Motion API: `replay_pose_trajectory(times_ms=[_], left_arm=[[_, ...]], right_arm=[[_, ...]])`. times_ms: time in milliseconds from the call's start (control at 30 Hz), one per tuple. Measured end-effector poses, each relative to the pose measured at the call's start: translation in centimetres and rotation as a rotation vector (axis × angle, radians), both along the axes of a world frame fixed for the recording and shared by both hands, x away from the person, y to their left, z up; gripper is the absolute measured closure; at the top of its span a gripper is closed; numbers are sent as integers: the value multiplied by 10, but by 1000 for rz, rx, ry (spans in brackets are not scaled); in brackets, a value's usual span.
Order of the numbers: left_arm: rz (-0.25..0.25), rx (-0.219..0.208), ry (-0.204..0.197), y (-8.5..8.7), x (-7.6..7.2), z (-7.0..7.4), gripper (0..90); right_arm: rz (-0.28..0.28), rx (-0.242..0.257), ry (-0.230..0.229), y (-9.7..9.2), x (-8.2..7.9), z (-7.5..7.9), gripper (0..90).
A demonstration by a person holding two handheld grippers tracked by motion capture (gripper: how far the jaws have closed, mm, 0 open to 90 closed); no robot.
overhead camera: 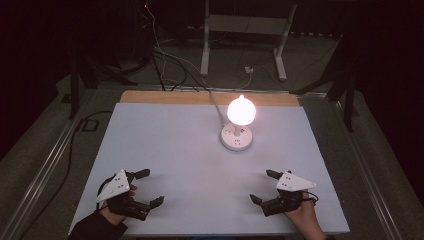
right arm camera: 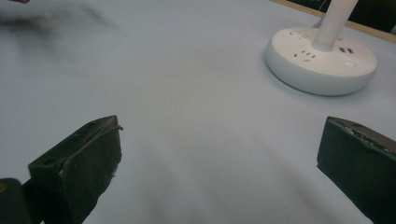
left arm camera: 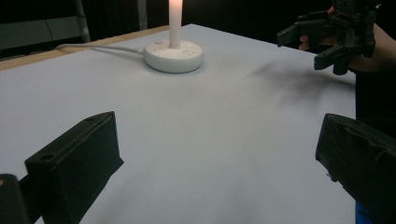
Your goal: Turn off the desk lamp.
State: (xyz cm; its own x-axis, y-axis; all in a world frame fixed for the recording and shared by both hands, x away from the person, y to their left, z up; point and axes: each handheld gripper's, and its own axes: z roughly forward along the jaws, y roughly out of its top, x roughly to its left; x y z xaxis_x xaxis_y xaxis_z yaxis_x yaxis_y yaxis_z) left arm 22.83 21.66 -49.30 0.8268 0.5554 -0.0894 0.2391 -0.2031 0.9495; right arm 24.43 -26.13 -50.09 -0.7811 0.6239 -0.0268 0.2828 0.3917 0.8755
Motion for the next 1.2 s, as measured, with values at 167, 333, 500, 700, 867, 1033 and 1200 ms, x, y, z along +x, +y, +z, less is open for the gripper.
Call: replay_pose_trajectory(times_ms=[167,333,500,700,867,1033,1200], left_arm=[[-3,1,-3,0,0,0,5],[3,-1,-6,0,1,1,5],[13,-5,-2,0,3,0,5],[16,0,0,-1,0,-1,5],[20,-6,-4,3,-5,1,5],[20,-10,-4,4,-5,1,5],[13,-11,-2,3,-5,1,5]], right_arm=[[5,4,9,0,0,1,0],[6,-11,13,2,1,-2,0],[14,-33,2,6,1,-4,0],[15,-50,-16,10,-1,-1,0],[34,-72,-40,17,-5,4,0],[44,-62,-41,21,-7,10,0],[37,-31,-36,20,-3,16,0]])
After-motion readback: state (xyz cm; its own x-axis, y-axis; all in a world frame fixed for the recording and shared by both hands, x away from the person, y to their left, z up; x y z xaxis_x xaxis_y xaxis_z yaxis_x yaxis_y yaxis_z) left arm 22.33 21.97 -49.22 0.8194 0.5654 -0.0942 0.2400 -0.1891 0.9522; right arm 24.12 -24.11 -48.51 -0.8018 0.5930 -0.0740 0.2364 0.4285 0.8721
